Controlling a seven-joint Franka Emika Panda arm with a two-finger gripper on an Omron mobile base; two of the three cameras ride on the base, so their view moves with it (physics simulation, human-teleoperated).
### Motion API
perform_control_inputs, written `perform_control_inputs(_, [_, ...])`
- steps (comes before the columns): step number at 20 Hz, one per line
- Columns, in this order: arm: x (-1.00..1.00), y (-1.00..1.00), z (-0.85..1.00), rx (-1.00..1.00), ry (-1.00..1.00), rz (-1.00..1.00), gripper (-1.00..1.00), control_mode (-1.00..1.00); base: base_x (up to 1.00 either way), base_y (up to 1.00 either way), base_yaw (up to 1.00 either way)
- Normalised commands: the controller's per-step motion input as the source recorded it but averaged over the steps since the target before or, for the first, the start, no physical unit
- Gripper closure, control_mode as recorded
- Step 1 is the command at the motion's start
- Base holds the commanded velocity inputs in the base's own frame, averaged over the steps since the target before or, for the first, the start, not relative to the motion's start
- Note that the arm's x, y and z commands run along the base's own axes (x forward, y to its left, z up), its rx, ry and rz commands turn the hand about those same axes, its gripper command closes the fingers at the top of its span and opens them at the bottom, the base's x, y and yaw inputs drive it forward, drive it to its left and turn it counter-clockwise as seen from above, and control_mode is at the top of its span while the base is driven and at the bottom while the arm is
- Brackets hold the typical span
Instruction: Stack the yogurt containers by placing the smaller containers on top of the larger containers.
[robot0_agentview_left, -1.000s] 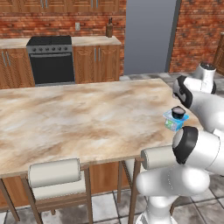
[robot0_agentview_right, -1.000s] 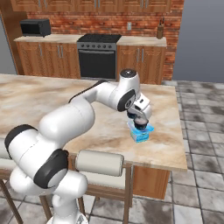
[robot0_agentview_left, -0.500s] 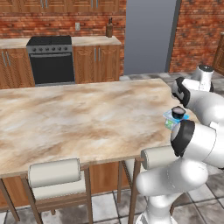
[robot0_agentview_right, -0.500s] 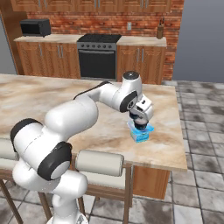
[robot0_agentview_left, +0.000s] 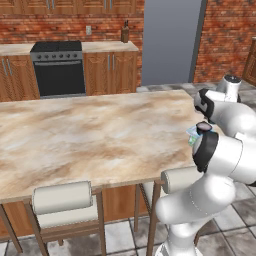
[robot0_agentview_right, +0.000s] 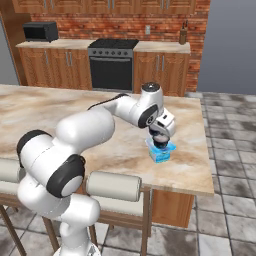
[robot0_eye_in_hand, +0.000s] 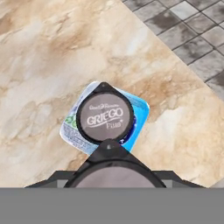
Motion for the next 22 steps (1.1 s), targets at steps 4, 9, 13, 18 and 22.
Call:
perform_control_inputs(4, [0.09,-0.11,-0.1,0.0,0.0,0.0,1.0,-1.0,0.0,0.0,0.0])
perform_control_inputs(9, [0.14,-0.04,-0.09,0.0,0.0,0.0,1.0,-1.0,0.0,0.0,0.0])
perform_control_inputs(13, [0.19,0.0,-0.08,0.0,0.0,0.0,1.0,-1.0,0.0,0.0,0.0])
perform_control_inputs(18, [0.15,-0.02,-0.07,0.0,0.0,0.0,1.0,-1.0,0.0,0.0,0.0])
perform_control_inputs(22, [0.09,-0.07,-0.08,0.0,0.0,0.0,1.0,-1.0,0.0,0.0,0.0])
